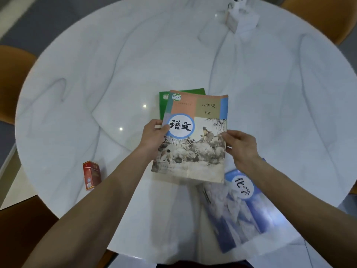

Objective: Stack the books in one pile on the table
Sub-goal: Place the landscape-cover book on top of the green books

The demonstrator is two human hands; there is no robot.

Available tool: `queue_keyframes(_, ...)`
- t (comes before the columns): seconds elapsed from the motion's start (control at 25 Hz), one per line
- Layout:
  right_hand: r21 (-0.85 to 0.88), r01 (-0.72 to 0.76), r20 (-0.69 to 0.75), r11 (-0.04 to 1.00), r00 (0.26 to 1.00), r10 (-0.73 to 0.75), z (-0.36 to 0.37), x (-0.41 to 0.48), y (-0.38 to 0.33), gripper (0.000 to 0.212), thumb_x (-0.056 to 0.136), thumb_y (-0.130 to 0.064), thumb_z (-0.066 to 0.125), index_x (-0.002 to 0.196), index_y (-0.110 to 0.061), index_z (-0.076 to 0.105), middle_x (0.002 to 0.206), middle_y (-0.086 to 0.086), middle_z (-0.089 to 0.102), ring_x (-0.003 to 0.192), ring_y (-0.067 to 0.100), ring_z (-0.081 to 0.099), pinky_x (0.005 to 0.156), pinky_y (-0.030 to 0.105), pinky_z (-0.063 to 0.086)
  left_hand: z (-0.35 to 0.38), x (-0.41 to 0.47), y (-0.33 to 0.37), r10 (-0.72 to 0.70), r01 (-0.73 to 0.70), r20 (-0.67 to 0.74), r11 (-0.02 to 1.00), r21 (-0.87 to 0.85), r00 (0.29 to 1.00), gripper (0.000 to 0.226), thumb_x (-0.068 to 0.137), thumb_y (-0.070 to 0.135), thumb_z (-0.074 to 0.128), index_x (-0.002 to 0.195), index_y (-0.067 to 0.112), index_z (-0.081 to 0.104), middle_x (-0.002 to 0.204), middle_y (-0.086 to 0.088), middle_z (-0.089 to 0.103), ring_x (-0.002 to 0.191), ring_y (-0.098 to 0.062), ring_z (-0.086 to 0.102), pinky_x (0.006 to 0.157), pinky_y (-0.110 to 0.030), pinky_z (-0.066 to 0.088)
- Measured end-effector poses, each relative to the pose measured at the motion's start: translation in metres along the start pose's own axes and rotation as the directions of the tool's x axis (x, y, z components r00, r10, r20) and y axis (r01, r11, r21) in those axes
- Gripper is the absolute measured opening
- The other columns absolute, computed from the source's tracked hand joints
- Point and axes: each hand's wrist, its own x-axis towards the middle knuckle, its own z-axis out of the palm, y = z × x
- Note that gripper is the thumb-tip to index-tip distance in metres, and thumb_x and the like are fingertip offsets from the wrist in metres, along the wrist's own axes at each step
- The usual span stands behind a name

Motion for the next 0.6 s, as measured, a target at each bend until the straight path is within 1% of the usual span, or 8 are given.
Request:
queue_keyframes(0.08,-0.05,0.005,0.007,0.999,1.0,-0.004,0.011,0.03,-0.013,0.02,0.085,-0.001,0.063,0.105,0.004,0.064,0.079,0.009,0.065,0.069,0.02,0.059,0.062,0.027,0.051,0.005,0.017,0.007,-0.011,0.011,-0.047,1.0,-0.006,0.999,0.009,0.091,0.016,0.056,0.099,0.014,0.053,0.106,-0.009,0.058,0.09,-0.022,0.053,0.068,-0.03,0.042)
queue_keyframes(0.16,-0.103,0.018,0.02,0.995,1.0,-0.016,0.021,0.057,-0.025,0.019,0.086,-0.002,0.063,0.103,0.002,0.066,0.087,0.014,0.066,0.076,0.024,0.057,0.072,0.031,0.051,0.011,0.034,0.012,-0.023,0.022,-0.075,1.0,-0.014,0.997,0.01,0.091,0.016,0.055,0.101,0.013,0.052,0.107,-0.01,0.057,0.085,-0.022,0.052,0.061,-0.028,0.042)
queue_keyframes(0.2,-0.126,0.027,0.034,0.992,0.999,-0.023,0.025,0.069,-0.028,0.019,0.086,-0.002,0.062,0.103,0.003,0.066,0.09,0.016,0.064,0.078,0.025,0.054,0.074,0.033,0.049,0.013,0.042,0.013,-0.024,0.023,-0.089,1.0,-0.008,0.996,0.013,0.091,0.015,0.054,0.104,0.011,0.053,0.109,-0.012,0.057,0.084,-0.022,0.051,0.059,-0.028,0.042)
queue_keyframes(0.36,-0.208,0.037,0.092,0.977,0.996,-0.018,0.043,0.111,-0.034,0.025,0.086,-0.001,0.061,0.109,0.008,0.064,0.086,0.015,0.062,0.077,0.024,0.051,0.069,0.033,0.047,0.019,0.071,0.011,-0.03,0.037,-0.151,0.998,0.048,0.988,0.026,0.092,0.015,0.053,0.116,0.004,0.05,0.12,-0.015,0.058,0.092,-0.023,0.052,0.074,-0.033,0.042)
queue_keyframes(0.4,-0.226,0.033,0.094,0.974,0.995,-0.012,0.046,0.119,-0.033,0.026,0.085,-0.002,0.062,0.11,0.007,0.065,0.09,0.017,0.065,0.078,0.025,0.053,0.072,0.034,0.05,0.019,0.075,0.009,-0.034,0.044,-0.156,0.997,0.061,0.987,0.027,0.092,0.015,0.053,0.116,0.004,0.05,0.12,-0.015,0.058,0.092,-0.023,0.052,0.075,-0.032,0.042)
queue_keyframes(0.48,-0.265,0.026,0.087,0.964,0.996,-0.003,0.052,0.133,-0.029,0.026,0.084,-0.004,0.063,0.109,0.004,0.066,0.103,0.021,0.069,0.084,0.025,0.059,0.085,0.04,0.054,0.02,0.084,0.005,-0.037,0.052,-0.172,0.995,0.082,0.984,0.027,0.091,0.015,0.054,0.116,0.005,0.05,0.12,-0.016,0.059,0.092,-0.024,0.053,0.076,-0.032,0.043)
queue_keyframes(0.52,-0.279,0.026,0.084,0.96,0.996,-0.003,0.054,0.138,-0.027,0.024,0.084,-0.004,0.063,0.107,0.002,0.068,0.107,0.023,0.069,0.084,0.025,0.06,0.089,0.043,0.054,0.02,0.087,0.002,-0.031,0.051,-0.184,0.994,0.1,0.982,0.027,0.091,0.016,0.055,0.116,0.005,0.051,0.119,-0.016,0.06,0.091,-0.024,0.054,0.076,-0.032,0.044)
queue_keyframes(0.6,-0.304,0.035,0.089,0.952,0.996,-0.009,0.057,0.145,-0.022,0.02,0.084,-0.004,0.062,0.102,0.001,0.069,0.106,0.026,0.069,0.083,0.025,0.059,0.092,0.049,0.053,0.02,0.091,0.0,-0.002,0.035,-0.212,0.987,0.156,0.977,0.027,0.091,0.017,0.056,0.115,0.006,0.053,0.115,-0.015,0.063,0.089,-0.024,0.056,0.075,-0.033,0.047)
